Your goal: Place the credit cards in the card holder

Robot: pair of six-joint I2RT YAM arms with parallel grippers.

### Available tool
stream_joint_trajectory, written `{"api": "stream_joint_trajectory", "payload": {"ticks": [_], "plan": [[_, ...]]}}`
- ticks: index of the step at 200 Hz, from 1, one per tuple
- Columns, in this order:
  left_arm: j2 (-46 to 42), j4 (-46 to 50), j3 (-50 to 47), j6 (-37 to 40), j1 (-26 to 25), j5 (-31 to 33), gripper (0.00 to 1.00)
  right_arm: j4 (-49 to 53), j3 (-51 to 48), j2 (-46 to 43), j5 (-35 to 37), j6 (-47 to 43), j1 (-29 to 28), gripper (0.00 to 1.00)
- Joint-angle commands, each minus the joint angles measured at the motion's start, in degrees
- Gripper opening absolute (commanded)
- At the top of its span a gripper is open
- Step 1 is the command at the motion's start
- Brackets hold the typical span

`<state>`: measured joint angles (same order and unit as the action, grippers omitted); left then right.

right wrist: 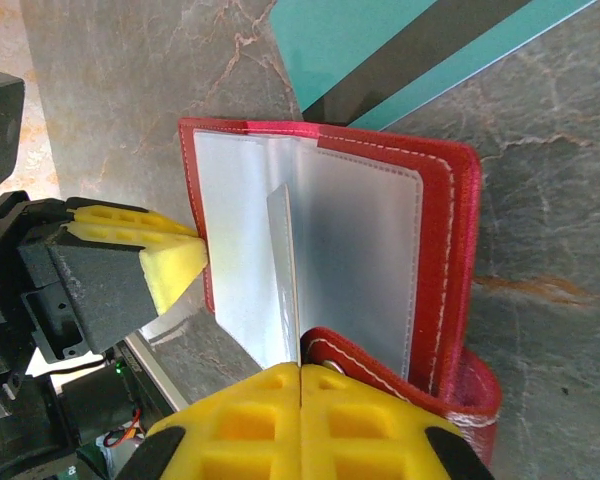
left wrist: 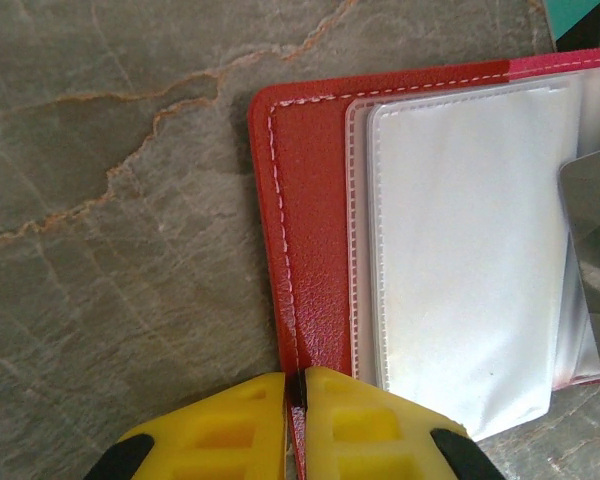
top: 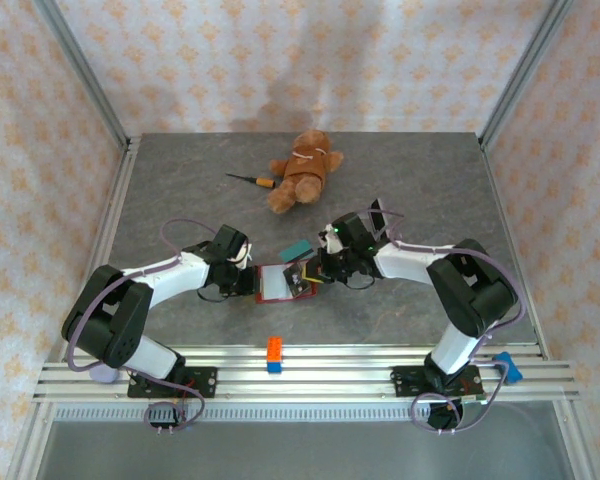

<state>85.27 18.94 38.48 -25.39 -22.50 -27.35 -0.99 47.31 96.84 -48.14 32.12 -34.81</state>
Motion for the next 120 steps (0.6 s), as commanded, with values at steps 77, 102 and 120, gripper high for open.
{"api": "stream_joint_trajectory", "payload": {"ticks": [77,102,120], "plan": [[2.5,0.8,-0.4,1.1,0.0,4.0,0.11,-2.6,-0.9,3.0,-4.3,-0.8,0.4,0.0],[2.6,0.9,-0.3,1.2,0.0,4.0,0.11,-3.4,-0.7,4.2,-4.7,-0.5,0.4,0.0],[2.6,0.9,-0.3,1.2,0.0,3.9,0.11,-4.8,-0.7,5.0,-4.6,0.4,0.4,0.0]]}}
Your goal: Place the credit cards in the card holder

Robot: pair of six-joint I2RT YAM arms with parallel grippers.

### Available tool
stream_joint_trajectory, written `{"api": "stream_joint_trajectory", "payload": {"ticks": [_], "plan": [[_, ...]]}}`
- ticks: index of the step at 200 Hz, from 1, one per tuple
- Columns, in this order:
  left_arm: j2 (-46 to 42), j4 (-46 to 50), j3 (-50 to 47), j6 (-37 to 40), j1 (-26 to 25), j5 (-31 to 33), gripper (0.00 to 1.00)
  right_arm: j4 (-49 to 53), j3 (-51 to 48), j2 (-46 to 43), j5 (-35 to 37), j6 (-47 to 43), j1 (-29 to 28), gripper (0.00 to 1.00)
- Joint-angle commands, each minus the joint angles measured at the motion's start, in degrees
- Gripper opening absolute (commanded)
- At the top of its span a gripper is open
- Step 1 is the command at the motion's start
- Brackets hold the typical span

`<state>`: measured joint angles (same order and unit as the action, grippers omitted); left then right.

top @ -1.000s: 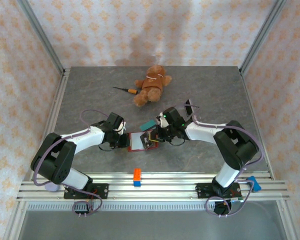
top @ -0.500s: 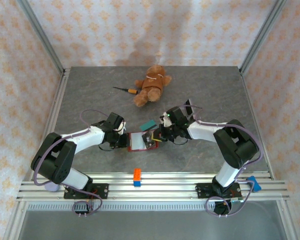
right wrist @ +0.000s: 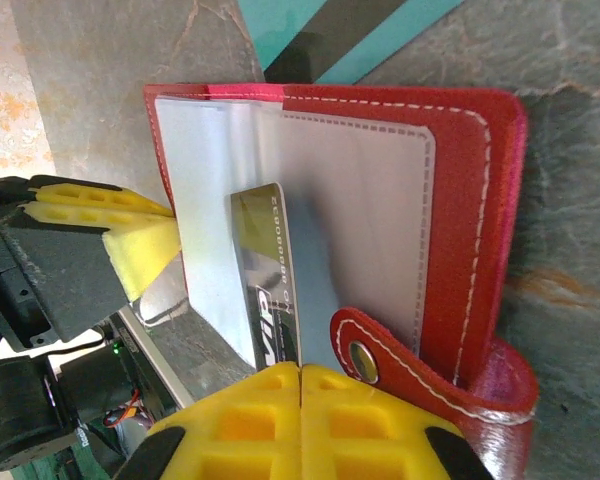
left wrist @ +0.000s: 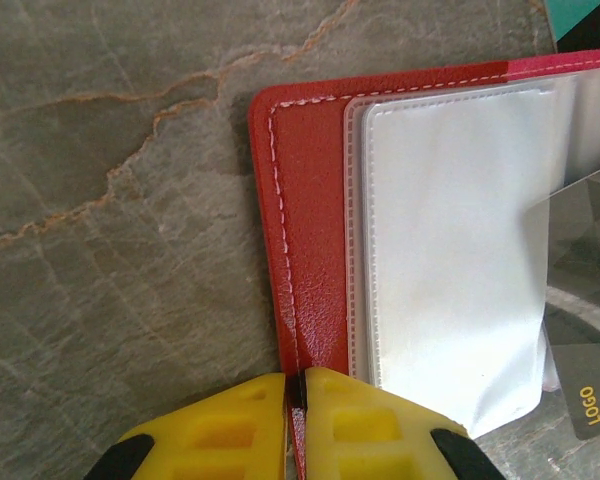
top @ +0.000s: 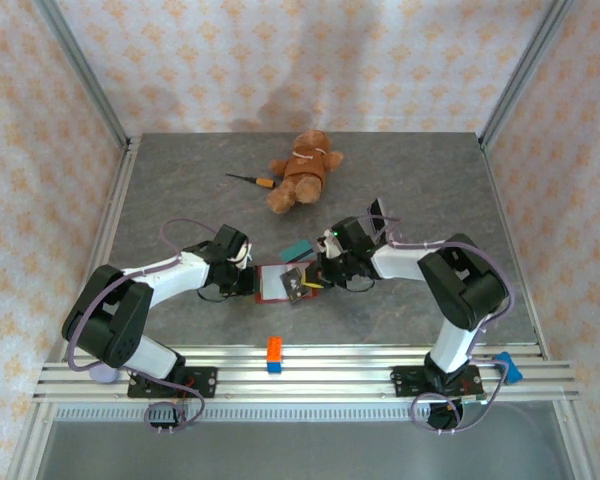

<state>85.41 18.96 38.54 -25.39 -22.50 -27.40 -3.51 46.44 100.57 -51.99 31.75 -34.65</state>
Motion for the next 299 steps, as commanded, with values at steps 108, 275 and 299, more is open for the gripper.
{"api": "stream_joint_trajectory", "payload": {"ticks": [108,275,299], "plan": [[2.4,-0.2,-1.0,0.4,0.0,2.7,0.11,-12.6,-1.7,2.2,5.6,10.0,0.0,0.0],[3.2,-5.7,-4.1,-3.0,0.0,-1.7,0.11,-16.6,-5.1,-0.7,14.2,16.4,-6.2,0.08],[2.9,-5.8,-4.3,-3.2,0.0,-1.5,0.11,-17.2,-4.9,-0.6,14.1,17.1,-6.5,0.08]]}}
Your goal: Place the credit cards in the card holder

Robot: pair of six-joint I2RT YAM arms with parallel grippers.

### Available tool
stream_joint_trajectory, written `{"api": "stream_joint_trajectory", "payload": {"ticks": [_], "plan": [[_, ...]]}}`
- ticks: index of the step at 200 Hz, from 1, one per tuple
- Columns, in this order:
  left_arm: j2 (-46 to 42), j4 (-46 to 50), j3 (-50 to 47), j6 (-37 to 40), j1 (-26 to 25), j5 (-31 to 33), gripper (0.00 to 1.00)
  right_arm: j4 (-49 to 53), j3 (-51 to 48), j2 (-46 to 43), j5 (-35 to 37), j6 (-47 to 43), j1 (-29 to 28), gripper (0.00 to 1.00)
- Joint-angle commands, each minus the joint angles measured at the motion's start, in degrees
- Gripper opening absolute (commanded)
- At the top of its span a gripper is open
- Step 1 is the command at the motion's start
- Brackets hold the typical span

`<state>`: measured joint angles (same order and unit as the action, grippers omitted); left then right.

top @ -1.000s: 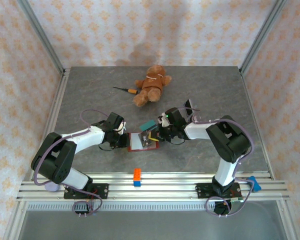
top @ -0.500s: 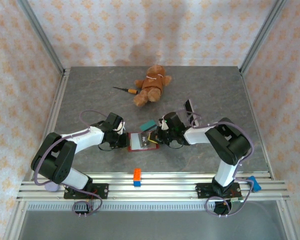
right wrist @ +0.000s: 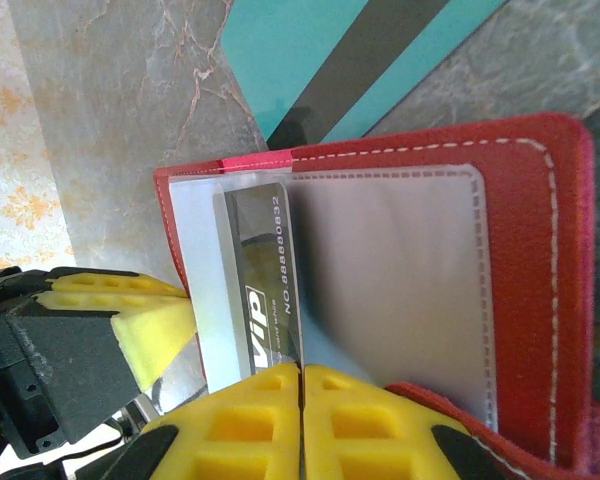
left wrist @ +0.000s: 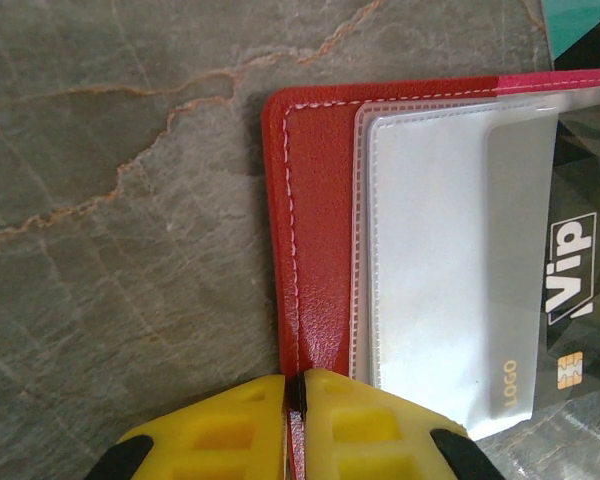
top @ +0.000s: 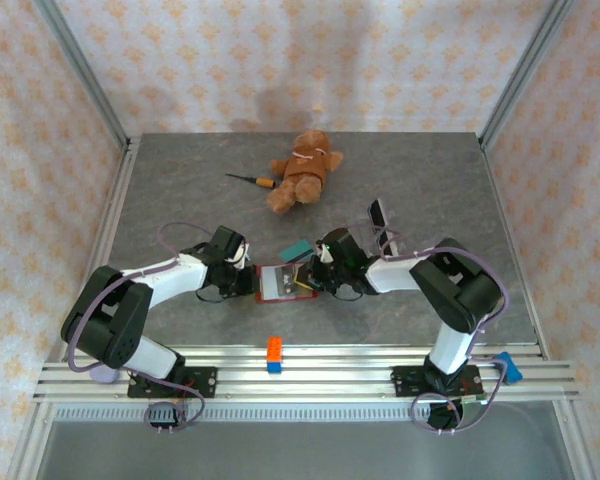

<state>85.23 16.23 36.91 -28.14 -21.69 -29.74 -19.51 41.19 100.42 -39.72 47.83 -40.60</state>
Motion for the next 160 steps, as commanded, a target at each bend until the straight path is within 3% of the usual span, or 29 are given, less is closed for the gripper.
{"api": "stream_joint_trajectory", "payload": {"ticks": [1,49,99,160], "plan": [[3.1,-3.1,-2.6,-0.4,-0.8,0.8,0.11,-1.2,0.4,-0.4,1.9,1.0,-0.5,0.08],[3.2,-3.7,-3.0,-0.9,-0.8,0.2,0.11,-1.2,0.6,-1.0,3.8,1.6,-1.6,0.12],[3.3,-3.7,-2.9,-0.8,-0.8,0.0,0.11,-1.4,1.5,0.1,5.1,2.0,-2.1,0.06],[2.9,-4.7,-3.4,-1.2,-0.8,-0.2,0.11,-1.1,3.9,1.3,5.2,2.6,-5.5,0.13]]}}
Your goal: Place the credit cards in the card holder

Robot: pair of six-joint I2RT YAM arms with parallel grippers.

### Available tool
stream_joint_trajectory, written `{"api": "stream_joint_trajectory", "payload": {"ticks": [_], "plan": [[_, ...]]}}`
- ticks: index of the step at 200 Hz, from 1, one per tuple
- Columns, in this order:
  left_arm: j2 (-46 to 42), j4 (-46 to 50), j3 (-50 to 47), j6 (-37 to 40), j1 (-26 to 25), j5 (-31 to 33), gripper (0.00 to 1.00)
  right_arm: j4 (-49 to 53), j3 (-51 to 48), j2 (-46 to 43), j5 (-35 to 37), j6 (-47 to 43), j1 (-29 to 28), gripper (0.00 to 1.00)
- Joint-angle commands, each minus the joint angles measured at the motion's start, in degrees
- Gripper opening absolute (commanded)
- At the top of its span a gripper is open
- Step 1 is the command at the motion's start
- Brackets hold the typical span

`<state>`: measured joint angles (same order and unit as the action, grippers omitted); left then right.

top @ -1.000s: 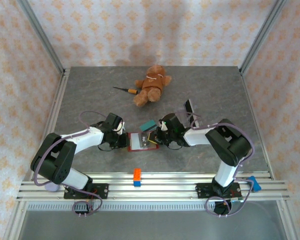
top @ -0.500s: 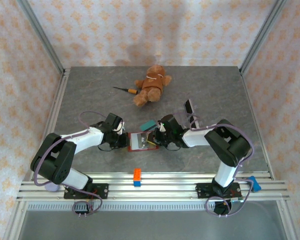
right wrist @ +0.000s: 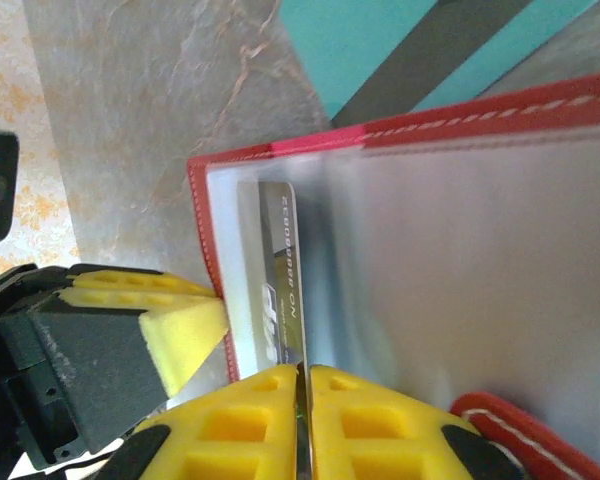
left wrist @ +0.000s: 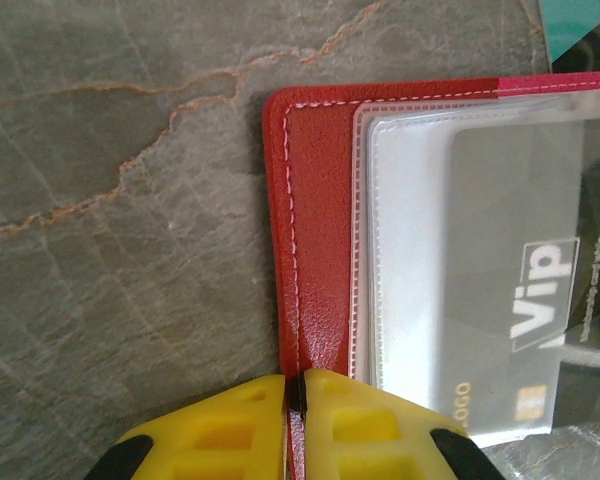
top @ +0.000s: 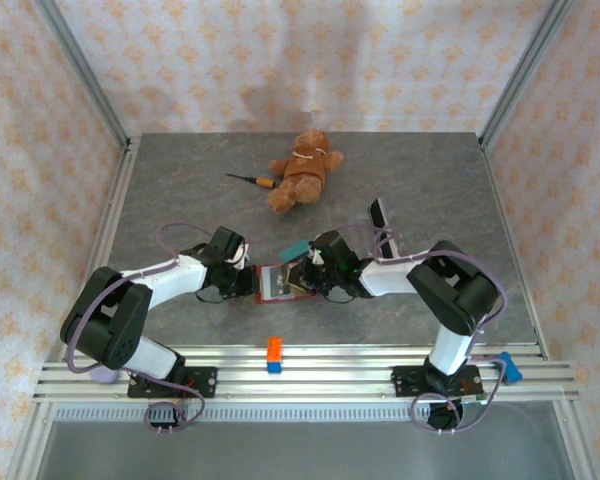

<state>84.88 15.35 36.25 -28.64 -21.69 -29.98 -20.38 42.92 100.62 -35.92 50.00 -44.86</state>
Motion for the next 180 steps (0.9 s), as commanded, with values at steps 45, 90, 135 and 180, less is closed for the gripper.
{"api": "stream_joint_trajectory", "payload": {"ticks": [45,90,135,180], "plan": [[3.8,-3.1,-1.9,-0.3,-0.8,-0.4,0.09,4.3,4.1,2.1,1.6,-2.2,-1.9,0.15],[3.5,-1.0,-0.7,1.1,-0.8,1.1,0.08,16.2,9.2,2.6,2.1,-10.6,-1.9,0.14],[4.2,0.4,0.9,2.1,-0.8,1.5,0.07,24.6,13.6,3.4,3.0,-17.3,-1.9,0.19],[4.1,1.2,1.2,2.3,-0.8,2.1,0.06,31.7,16.3,2.5,6.1,-21.1,-1.9,0.26]]}}
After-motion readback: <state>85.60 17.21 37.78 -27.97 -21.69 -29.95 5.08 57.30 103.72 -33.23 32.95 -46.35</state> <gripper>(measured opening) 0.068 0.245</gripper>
